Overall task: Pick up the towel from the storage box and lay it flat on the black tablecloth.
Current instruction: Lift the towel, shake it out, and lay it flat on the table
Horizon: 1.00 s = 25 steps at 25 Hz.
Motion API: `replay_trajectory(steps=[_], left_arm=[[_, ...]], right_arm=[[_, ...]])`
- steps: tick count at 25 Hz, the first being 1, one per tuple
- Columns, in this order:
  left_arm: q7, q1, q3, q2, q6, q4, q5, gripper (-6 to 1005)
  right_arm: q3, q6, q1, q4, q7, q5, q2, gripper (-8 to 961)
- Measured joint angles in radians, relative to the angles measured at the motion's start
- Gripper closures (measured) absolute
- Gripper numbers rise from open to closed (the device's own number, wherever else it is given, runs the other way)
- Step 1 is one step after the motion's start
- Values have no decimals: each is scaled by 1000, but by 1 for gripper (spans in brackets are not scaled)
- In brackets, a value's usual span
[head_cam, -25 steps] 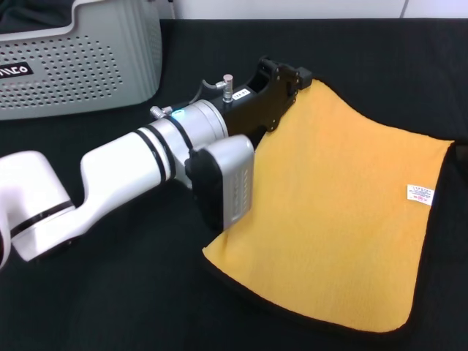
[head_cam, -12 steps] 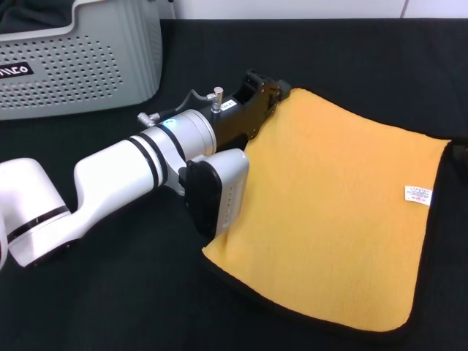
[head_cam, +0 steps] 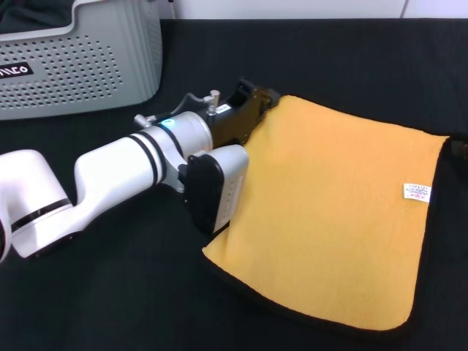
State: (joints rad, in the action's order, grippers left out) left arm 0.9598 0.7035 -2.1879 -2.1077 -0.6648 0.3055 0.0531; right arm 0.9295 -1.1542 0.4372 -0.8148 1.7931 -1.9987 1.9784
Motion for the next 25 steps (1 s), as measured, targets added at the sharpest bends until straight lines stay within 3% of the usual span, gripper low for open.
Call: replay_trajectory(steps=[12,19,25], left_arm=[[197,-18,-26,0,-29,88,11,978],[184,19,-30,0,50,16,70,978],[162,-1,-4,0,64,0,80,978]], right_arm=[[-3,2,-1,0,0,0,0,882],[1,2,2,0,-1,0,0,880],[2,2,1,0,-1,0,0,878]])
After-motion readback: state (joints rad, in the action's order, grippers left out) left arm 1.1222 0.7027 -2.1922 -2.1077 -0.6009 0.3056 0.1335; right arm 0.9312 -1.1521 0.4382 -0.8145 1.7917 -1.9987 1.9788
